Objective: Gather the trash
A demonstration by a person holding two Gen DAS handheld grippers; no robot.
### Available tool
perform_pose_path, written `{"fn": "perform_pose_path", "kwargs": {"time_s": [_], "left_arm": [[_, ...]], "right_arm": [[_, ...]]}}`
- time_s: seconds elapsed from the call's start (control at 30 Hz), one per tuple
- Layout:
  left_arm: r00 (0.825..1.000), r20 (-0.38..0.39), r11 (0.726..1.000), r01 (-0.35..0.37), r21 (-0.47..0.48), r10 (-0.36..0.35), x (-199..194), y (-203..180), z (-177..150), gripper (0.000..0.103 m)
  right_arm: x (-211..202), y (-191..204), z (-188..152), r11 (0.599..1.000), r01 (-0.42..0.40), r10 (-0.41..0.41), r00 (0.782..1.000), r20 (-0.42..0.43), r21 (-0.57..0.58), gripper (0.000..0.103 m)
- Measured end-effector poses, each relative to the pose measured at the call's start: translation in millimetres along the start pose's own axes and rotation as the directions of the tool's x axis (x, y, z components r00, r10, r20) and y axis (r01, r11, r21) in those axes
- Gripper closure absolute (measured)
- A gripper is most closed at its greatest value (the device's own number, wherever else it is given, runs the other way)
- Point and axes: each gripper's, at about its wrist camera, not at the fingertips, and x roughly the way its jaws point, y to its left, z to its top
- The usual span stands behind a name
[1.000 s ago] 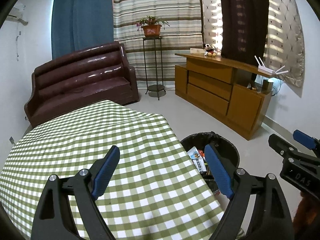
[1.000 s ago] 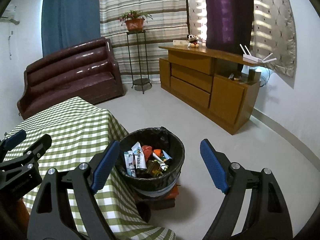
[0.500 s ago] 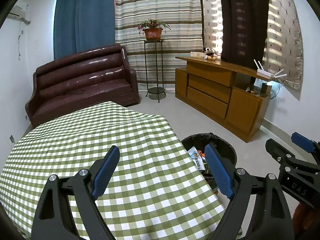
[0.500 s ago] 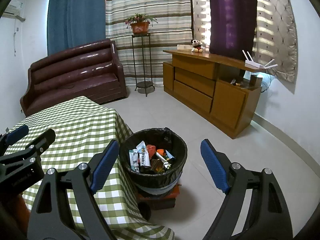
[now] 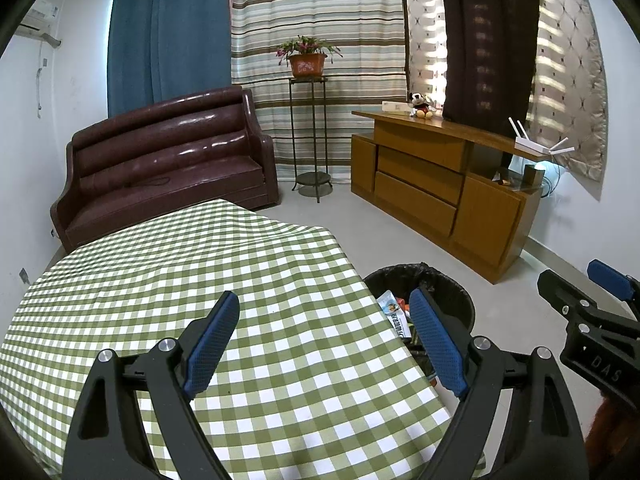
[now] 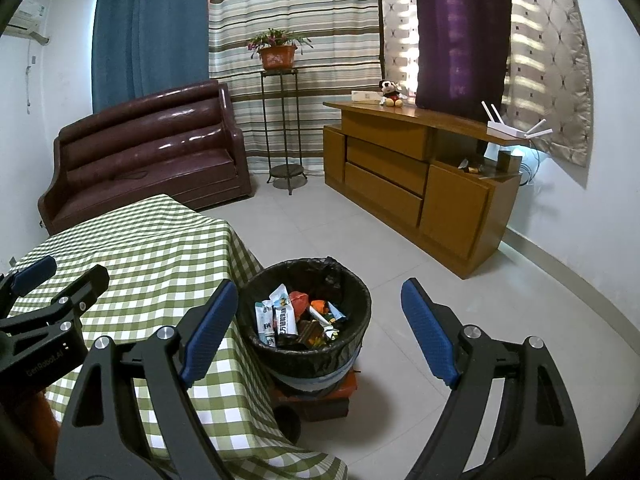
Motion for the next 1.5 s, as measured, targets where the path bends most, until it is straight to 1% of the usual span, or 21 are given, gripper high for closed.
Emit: {"fn": "perform_pose_path", "kwargs": {"time_s": [1.5], "left_arm": [[1.000, -0.010, 1.000, 0.008, -0.005, -0.008, 1.8, -1.7, -5.7, 0.019]], "right_arm": [[0.4, -0.4, 0.8, 1.000, 0.003, -0.003, 1.000, -0.003, -0.003, 0.021]]}}
